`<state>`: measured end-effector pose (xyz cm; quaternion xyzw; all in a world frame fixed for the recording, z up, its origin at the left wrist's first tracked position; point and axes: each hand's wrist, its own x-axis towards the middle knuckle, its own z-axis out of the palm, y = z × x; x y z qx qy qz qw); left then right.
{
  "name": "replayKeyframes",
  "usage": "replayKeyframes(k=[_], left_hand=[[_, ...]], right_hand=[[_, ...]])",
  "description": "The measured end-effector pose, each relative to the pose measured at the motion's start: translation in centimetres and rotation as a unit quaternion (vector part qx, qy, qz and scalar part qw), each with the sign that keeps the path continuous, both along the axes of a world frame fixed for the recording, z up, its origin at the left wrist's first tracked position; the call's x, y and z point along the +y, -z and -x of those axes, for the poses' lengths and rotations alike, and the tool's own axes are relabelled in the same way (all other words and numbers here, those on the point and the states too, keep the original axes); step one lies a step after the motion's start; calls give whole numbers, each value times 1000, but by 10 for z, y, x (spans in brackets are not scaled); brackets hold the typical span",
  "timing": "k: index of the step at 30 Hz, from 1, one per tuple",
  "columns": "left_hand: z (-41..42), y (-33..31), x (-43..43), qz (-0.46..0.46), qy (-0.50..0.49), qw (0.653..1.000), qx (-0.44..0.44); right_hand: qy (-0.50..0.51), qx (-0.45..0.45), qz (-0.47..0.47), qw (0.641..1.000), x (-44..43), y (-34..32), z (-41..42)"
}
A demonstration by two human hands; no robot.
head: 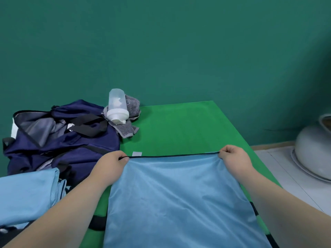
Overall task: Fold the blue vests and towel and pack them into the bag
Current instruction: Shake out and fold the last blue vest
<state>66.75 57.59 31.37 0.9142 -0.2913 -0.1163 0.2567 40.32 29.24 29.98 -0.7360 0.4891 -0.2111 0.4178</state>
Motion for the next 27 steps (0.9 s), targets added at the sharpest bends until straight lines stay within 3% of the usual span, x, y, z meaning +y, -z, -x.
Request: replayKeyframes(k=[5, 7, 9, 11, 14, 16, 18, 22, 27], left_hand=[[-17, 24, -29, -32, 13, 998, -43], [-17, 34, -33, -75, 13, 990, -118], [-11, 39, -33, -125, 8, 961, -246], [3, 39, -31, -92, 34, 939, -331], [39, 46, -27, -19, 126, 935, -331], [63, 57, -26, -68, 201, 936, -281], [73, 68, -26, -160, 233, 931, -230], [55, 74, -21, -215, 238, 929, -183], [37, 73, -12, -228, 258, 925, -159]], right_hand=[[-7, 143, 74, 987, -22, 13, -33], [-38, 204, 119, 971, -26, 21, -43], [-73, 274, 199, 938, -26, 27, -46], [-93, 338, 298, 888, -23, 28, -44], [-147, 317, 459, 816, -3, 26, -38], [-211, 269, 505, 793, 19, 32, -36], [-267, 306, 460, 789, 38, 41, -33], [-272, 392, 290, 830, 33, 47, -19], [-301, 378, 261, 836, 18, 49, -7]])
